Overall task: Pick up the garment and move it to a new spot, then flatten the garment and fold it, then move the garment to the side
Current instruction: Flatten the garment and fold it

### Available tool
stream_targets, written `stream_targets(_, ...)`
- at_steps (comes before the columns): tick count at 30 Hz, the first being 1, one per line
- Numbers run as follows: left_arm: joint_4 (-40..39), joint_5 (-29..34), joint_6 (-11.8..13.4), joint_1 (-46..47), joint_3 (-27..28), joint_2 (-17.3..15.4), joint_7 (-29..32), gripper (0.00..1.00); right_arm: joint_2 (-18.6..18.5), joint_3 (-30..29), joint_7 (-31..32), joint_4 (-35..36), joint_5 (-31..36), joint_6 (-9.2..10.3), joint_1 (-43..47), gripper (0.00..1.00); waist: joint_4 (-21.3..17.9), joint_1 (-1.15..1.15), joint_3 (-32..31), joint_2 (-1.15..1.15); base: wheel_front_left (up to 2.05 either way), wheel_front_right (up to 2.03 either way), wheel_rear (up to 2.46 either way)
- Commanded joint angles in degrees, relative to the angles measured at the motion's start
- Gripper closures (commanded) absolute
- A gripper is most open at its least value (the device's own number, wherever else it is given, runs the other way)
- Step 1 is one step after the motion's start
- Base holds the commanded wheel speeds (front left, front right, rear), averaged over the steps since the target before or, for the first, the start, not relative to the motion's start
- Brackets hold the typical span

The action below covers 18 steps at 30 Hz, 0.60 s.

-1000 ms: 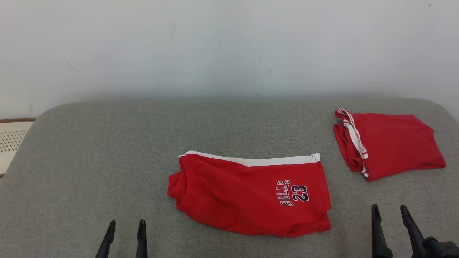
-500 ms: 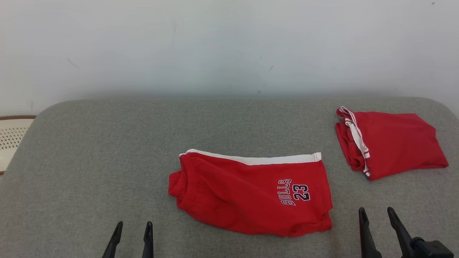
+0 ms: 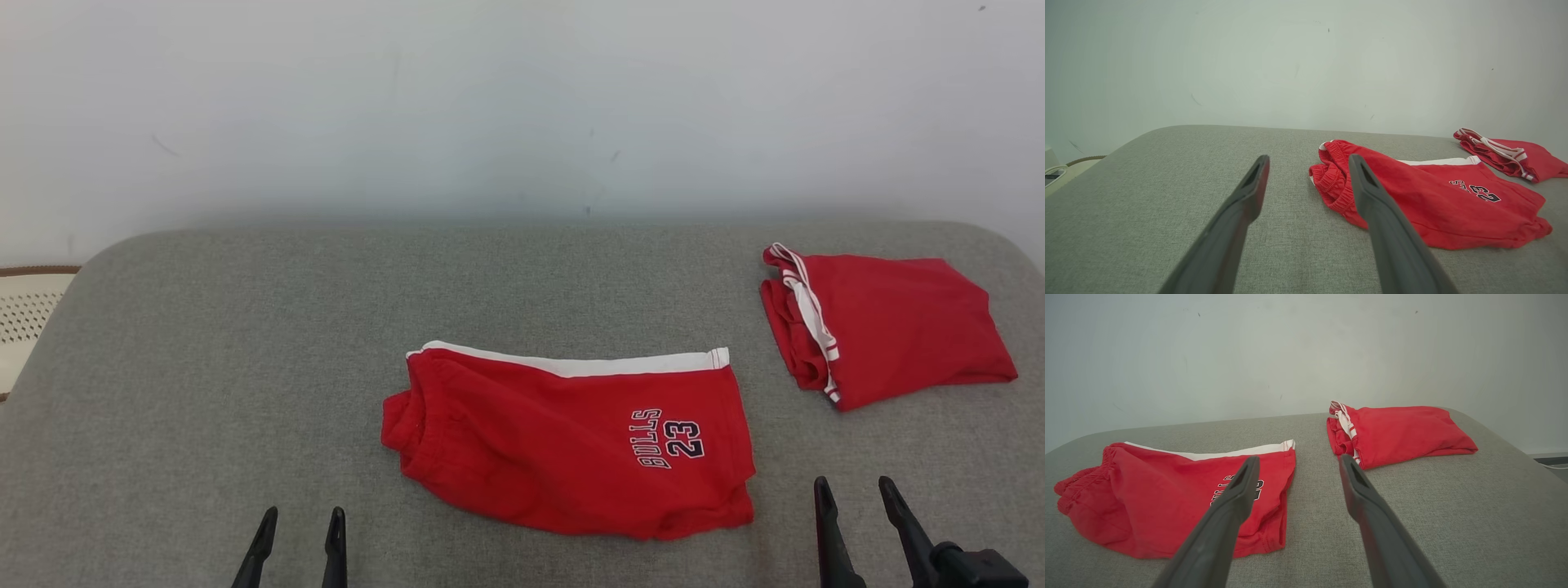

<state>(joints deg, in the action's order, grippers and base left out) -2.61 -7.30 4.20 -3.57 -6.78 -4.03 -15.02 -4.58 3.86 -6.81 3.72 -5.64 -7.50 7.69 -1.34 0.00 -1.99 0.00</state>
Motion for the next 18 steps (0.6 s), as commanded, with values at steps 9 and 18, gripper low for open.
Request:
stream_targets(9,0.2,-0.3,0.3,-0.6,-0.3,-0.6,-0.2,0.0,0.1,0.0,-0.2,-0.5,-0.3,0.01,-0.1,0.0,-0.1,0.0,-0.4,0.0,0.0,0.0,0.0)
stream_targets(18,0.0,-0.5,0.7,-0.9,-0.5,-0.8,-0.2,0.0,0.3,-0.1,0.0,-0.6,-0.2,0.01,-0.1,0.0,0.0,0.0,-0.5,0.0,0.0,0.0,0.0)
